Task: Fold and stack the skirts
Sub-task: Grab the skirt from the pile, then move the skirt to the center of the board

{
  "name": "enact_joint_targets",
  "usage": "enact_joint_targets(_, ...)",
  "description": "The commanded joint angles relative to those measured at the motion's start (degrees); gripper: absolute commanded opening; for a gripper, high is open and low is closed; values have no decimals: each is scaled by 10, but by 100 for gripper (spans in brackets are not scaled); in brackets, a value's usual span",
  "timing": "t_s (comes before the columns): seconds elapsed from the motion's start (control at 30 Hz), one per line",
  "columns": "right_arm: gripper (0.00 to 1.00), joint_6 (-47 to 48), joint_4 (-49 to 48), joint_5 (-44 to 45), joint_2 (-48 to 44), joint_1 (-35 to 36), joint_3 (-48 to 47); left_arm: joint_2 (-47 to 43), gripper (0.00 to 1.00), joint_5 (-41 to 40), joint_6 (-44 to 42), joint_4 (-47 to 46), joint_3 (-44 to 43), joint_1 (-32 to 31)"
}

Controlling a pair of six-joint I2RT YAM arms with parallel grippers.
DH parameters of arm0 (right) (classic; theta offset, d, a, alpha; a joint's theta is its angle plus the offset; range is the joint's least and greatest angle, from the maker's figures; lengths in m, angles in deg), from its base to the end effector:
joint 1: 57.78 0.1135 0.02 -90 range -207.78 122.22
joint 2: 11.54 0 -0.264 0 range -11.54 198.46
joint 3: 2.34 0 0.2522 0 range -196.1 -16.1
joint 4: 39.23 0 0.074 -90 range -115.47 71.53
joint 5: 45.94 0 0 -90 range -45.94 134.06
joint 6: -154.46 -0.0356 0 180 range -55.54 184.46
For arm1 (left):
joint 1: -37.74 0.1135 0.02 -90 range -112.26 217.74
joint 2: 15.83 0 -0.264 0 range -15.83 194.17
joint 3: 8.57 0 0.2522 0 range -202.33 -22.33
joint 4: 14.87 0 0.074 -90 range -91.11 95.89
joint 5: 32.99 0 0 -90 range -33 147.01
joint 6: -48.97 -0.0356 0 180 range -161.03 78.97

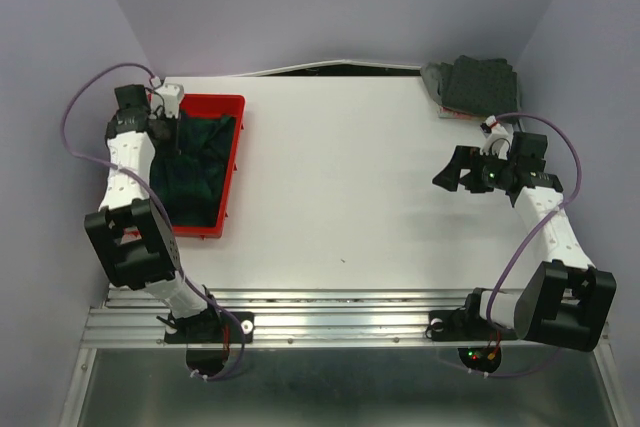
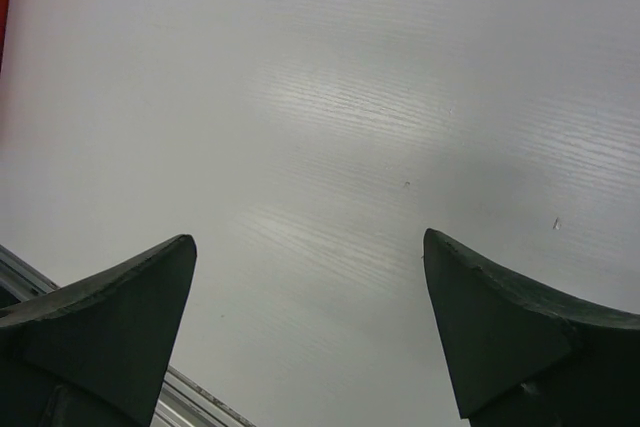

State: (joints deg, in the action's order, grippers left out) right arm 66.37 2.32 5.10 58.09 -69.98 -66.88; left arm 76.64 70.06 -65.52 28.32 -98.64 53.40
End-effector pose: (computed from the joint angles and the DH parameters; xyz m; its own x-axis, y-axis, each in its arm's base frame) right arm 0.2482 -0.0308 0.2647 -0.7017 0.1252 -0.7014 -0.2812 0.8559 0.4340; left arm 0.3482 0.0893 0.2891 -0.6719 0.2310 -0.7037 0.1843 0.9724 0.1433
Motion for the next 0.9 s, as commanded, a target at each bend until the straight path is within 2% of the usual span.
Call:
enact_joint_targets(0.0, 100, -9, -35, -20, 0, 2, -5, -92, 0, 111, 14, 5, -147, -1)
enact_joint_targets(0.17, 100, -17, -49, -29, 5, 2, -10, -113, 0, 182, 39, -17, -260, -7)
enact_joint_targets(0.23, 100, -15, -46, -34, 8, 2, -14, -120, 0, 234, 56, -41, -277, -8)
enact_joint_targets(0.43, 100, -8, -41, -38, 16, 2, -34, -161, 0, 317, 162, -233, -272, -47)
enact_joint_targets(0.47, 100, -9, -41, -40, 16, 2, -36, -167, 0, 325, 182, -302, -257, -64)
enact_joint_targets(0.57, 100, -14, -46, -44, 18, 2, -41, -184, 0, 338, 241, -406, -234, -103)
enact_joint_targets(0.6, 100, -15, -47, -45, 19, 2, -42, -185, 0, 339, 259, -452, -233, -134)
enact_joint_targets(0.7, 100, -15, -48, -48, 21, 2, -49, -175, 0, 340, 291, -505, -254, -185)
enact_joint_targets(0.87, 100, -17, -49, -55, 24, 2, -62, -114, 0, 351, 361, -535, -323, -269)
